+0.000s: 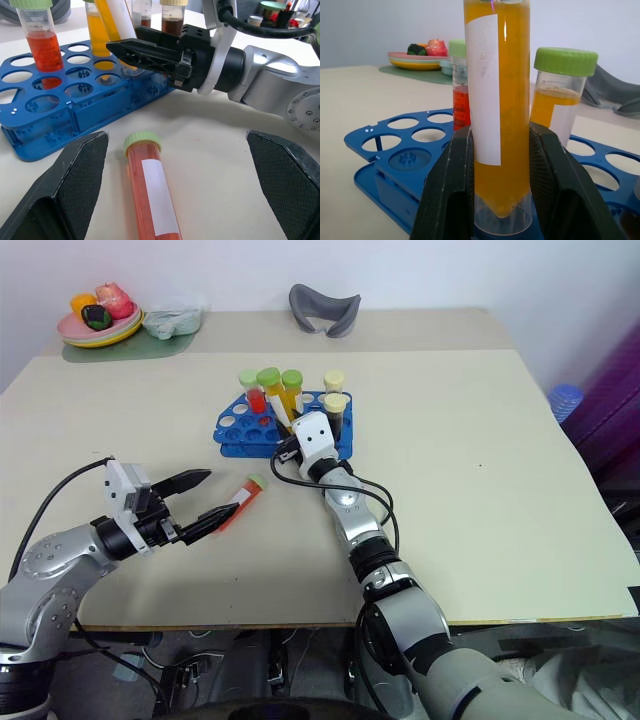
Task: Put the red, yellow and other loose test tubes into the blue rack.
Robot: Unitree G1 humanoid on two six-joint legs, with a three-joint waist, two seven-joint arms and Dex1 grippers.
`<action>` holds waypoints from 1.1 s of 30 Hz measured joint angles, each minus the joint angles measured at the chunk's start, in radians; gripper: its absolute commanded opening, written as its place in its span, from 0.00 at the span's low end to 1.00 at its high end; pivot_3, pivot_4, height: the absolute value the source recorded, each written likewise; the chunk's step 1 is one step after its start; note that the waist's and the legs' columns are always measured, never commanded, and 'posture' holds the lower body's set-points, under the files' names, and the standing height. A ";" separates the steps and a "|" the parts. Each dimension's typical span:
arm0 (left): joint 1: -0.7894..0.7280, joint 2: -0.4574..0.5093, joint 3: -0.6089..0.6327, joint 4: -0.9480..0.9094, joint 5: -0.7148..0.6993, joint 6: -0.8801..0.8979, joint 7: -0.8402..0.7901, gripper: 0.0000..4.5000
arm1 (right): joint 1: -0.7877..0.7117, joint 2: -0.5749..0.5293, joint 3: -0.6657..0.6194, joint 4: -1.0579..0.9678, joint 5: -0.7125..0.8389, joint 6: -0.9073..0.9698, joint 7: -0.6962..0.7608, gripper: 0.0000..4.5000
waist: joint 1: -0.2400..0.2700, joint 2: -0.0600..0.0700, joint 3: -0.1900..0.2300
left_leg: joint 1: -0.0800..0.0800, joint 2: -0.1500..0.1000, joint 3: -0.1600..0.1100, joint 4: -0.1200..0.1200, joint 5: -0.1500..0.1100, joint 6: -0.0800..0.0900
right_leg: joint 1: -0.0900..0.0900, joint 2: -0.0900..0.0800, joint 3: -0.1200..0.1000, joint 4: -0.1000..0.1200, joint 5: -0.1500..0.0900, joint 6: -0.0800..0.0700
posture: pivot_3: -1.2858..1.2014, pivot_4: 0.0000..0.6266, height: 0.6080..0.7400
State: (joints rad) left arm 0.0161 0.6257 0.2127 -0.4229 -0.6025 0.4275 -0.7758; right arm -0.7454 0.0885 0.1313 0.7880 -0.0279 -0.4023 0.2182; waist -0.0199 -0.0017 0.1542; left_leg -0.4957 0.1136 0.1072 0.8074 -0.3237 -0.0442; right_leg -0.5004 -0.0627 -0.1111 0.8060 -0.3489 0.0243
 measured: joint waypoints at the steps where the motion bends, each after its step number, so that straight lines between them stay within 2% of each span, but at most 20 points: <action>1: 0.000 0.000 0.000 0.000 0.000 0.000 0.000 1.00 | 0.000 0.000 0.000 0.000 0.000 0.000 -0.002 0.19 | 0.000 0.000 0.000 | 0.000 0.000 0.000 0.000 0.000 0.000 | 0.000 0.000 0.000 0.000 0.000 0.000 | 0.52 0.24 0.44; 11: -0.005 -0.004 0.000 0.000 -0.001 0.001 0.008 1.00 | -0.027 0.025 -0.031 0.058 0.002 -0.021 -0.051 0.19 | 0.000 0.000 0.000 | 0.000 0.000 0.000 0.000 0.000 0.000 | 0.000 0.000 0.000 0.000 0.000 0.000 | 0.52 0.24 0.44; 25: -0.012 -0.028 0.008 0.000 -0.001 -0.001 0.042 1.00 | -0.020 0.040 -0.084 0.086 0.089 -0.073 0.005 0.19 | 0.005 0.000 0.000 | -0.001 0.000 0.000 0.001 0.000 0.000 | 0.000 0.000 0.000 0.000 0.000 0.000 | 0.52 0.24 0.44; 33: -0.018 -0.037 0.008 0.000 -0.001 -0.001 0.042 1.00 | -0.015 0.040 -0.076 0.117 0.076 -0.136 -0.011 0.19 | 0.005 0.000 0.000 | -0.001 0.000 0.000 0.001 0.000 0.000 | 0.000 0.000 0.000 0.001 0.000 0.000 | 0.52 0.24 0.44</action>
State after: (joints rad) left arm -0.0015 0.5887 0.2203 -0.4228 -0.6034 0.4266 -0.7335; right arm -0.7603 0.1281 0.0552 0.9054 0.0480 -0.5380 0.2075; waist -0.0152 -0.0018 0.1541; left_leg -0.4965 0.1135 0.1072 0.8087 -0.3236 -0.0444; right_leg -0.5004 -0.0630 -0.1112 0.8065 -0.3489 0.0244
